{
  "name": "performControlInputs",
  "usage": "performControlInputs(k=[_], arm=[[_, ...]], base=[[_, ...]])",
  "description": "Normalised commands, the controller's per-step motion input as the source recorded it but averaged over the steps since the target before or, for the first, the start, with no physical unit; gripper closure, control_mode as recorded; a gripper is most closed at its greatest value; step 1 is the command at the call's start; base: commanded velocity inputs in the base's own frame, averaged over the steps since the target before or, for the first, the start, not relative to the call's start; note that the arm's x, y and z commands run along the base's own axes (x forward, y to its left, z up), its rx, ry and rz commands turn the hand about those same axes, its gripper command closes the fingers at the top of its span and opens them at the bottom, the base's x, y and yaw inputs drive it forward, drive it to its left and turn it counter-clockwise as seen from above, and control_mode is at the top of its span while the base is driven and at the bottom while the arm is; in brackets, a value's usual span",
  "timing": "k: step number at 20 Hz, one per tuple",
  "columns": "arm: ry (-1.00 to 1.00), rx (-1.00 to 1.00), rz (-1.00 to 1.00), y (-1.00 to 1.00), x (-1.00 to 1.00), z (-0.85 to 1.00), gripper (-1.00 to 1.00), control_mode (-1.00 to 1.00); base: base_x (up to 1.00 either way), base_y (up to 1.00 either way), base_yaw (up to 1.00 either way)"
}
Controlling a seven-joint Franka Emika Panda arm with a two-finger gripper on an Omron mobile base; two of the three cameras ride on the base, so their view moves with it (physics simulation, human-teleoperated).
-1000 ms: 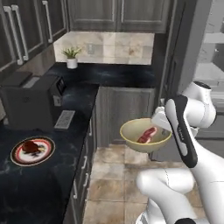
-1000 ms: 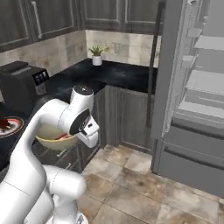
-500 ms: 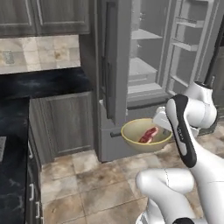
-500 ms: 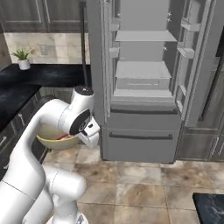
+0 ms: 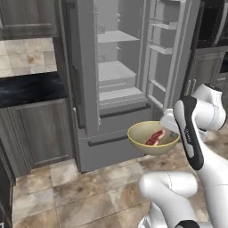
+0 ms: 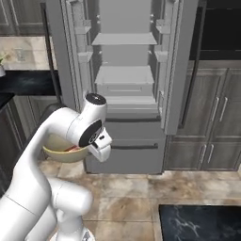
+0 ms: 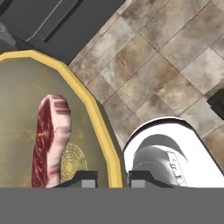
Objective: Place one of the steaks on the plate and the other in the bowl. Then place the bowl in the fridge.
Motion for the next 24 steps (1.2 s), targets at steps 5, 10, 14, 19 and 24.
performControlInputs(k=[5, 10, 14, 19, 24], arm=[[0.0, 0.0, 0.0, 0.0, 0.0, 0.0, 1.0, 1.0], [0.0, 0.0, 0.0, 0.0, 0.0, 0.0, 1.0, 1.0], [0.0, 0.0, 0.0, 0.0, 0.0, 0.0, 1.0, 1.0], [0.0, 0.0, 0.0, 0.0, 0.0, 0.0, 1.0, 1.0], [0.0, 0.0, 0.0, 0.0, 0.0, 0.0, 1.0, 1.0]], base=[[0.69, -0.01, -0.01], [0.77, -0.31, -0.04], [0.68, -0.29, -0.07], [0.6, 0.02, -0.04], [0.9, -0.02, 0.03]])
